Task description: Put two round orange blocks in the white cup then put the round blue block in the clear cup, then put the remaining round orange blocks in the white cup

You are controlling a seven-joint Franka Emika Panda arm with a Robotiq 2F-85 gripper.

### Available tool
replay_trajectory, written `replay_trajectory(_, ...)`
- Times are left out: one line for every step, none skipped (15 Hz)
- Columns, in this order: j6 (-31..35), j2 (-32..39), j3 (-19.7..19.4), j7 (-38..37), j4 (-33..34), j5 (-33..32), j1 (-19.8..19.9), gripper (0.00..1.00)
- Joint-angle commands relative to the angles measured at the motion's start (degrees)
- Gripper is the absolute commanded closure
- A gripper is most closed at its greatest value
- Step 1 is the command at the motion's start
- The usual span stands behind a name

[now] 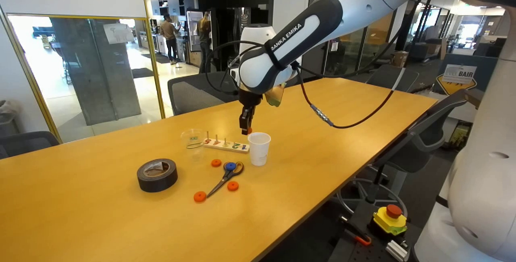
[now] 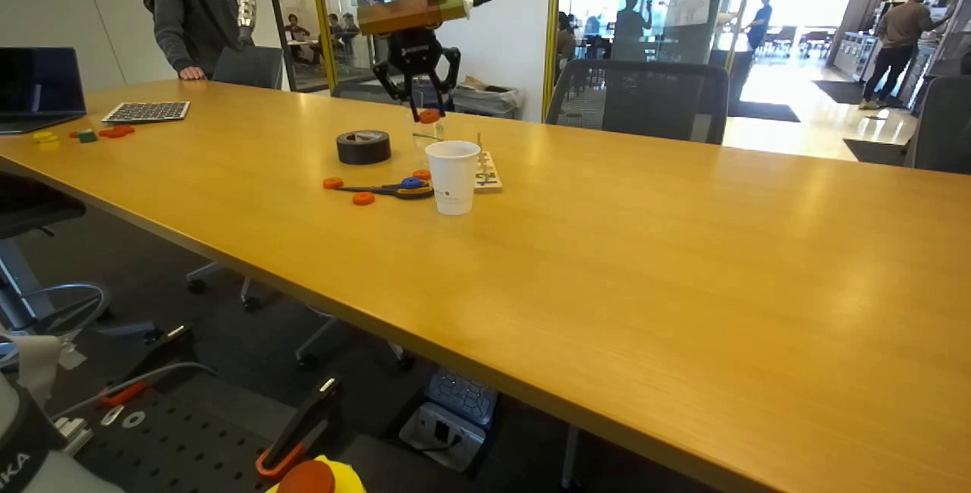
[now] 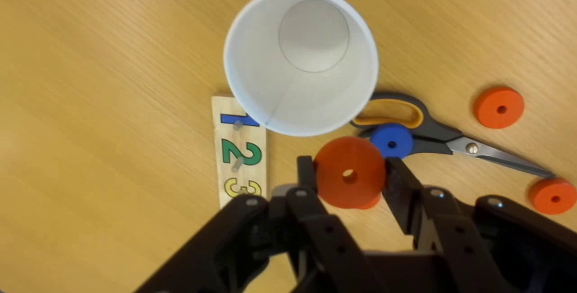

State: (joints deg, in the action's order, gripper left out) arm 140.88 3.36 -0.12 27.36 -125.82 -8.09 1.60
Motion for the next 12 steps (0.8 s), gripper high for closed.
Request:
replay_trajectory(-3.0, 2.63, -1.22, -2.32, 3.56, -0.7, 0.89, 0.77)
replay_trajectory(-4.02, 3.03, -1.43, -2.76, 3.93, -0.64, 1.11, 0.77)
replay_trajectory(-5.55, 3.46, -1.54, -3.33, 4.51, -0.63, 1.21, 0.77)
replay_trajectory(-7.07, 3.82, -1.57, -3.71, 4.97, -0.6, 1.24, 0.77)
replay_trajectory(-7.89, 4.11, -1.59, -4.29, 5.27, -0.78, 1.25, 0.77)
replay_trajectory(-8.77, 4.34, -1.53, -4.56, 5.61, -0.58, 1.29, 0.77)
replay_trajectory(-9.42, 4.64, -1.47, -4.62, 5.94, -0.22, 1.35, 0.77)
replay_trajectory(-10.14, 4.85, -1.46, -4.79, 6.29, -0.07, 1.4, 0.77)
replay_trajectory(-10.7, 5.06, -1.46, -4.99, 6.59, 0.0, 1.43, 0.77)
replay_trajectory(-11.15, 5.23, -1.45, -5.26, 6.85, 0.08, 1.43, 0.77)
replay_trajectory(-11.82, 5.38, -1.43, -5.48, 7.13, 0.49, 1.49, 0.33)
replay_trajectory(-12.23, 5.54, -1.42, -5.71, 7.4, 0.75, 1.54, 0.32)
